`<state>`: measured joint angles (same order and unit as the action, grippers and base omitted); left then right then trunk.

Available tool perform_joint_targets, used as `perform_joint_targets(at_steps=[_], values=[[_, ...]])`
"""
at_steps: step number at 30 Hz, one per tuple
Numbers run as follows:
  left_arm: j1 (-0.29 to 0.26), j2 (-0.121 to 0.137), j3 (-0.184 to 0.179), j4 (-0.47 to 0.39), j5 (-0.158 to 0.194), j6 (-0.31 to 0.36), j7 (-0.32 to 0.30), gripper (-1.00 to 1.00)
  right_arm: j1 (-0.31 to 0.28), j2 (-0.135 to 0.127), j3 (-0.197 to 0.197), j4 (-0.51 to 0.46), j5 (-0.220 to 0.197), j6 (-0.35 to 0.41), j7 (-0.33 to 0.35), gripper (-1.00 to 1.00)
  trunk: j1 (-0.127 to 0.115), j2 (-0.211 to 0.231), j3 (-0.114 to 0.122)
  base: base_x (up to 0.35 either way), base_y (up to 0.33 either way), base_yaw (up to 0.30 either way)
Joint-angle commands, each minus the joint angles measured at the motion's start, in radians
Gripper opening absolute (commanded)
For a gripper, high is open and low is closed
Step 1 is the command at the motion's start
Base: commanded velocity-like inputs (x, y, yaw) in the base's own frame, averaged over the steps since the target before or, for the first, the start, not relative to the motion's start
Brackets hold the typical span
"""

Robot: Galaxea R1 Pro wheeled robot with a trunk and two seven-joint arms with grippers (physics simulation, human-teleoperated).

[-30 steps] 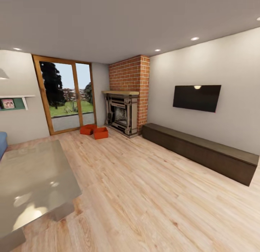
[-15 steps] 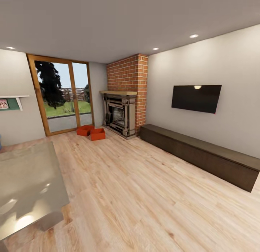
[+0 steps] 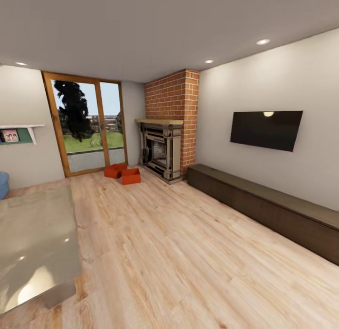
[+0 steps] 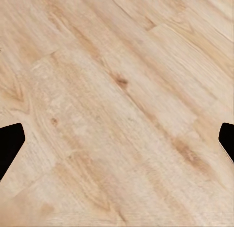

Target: Move the two storage containers from the living room to the garage. In the garage, place one container on the floor and stack the other container on top of it (either order is fine).

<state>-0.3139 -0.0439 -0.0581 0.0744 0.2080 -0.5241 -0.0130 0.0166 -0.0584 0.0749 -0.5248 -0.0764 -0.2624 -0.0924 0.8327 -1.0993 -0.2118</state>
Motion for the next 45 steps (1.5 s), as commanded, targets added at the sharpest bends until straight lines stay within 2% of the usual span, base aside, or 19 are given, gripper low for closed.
perform_joint_targets(at_steps=[1, 32, 45], values=[[-0.002, -0.001, -0.006, 0.005, 0.008, -0.007, 0.001, 1.00, 0.000, -0.001, 0.008, -0.001, -0.008, -0.001, -0.007, 1.00, 0.001, -0.001, -0.001, 0.262, -0.236, 0.239], [-0.002, -0.001, -0.006, 0.005, 0.008, -0.007, 0.011, 1.00, 0.000, -0.001, 0.008, -0.001, -0.008, -0.001, -0.007, 1.00, 0.001, -0.001, 0.010, 0.262, -0.236, 0.240], [-0.002, -0.001, -0.006, 0.004, 0.008, -0.007, 0.011, 1.00, 0.000, -0.001, 0.008, -0.001, -0.008, -0.001, -0.007, 1.00, 0.001, -0.001, 0.010, 0.262, -0.236, 0.033]])
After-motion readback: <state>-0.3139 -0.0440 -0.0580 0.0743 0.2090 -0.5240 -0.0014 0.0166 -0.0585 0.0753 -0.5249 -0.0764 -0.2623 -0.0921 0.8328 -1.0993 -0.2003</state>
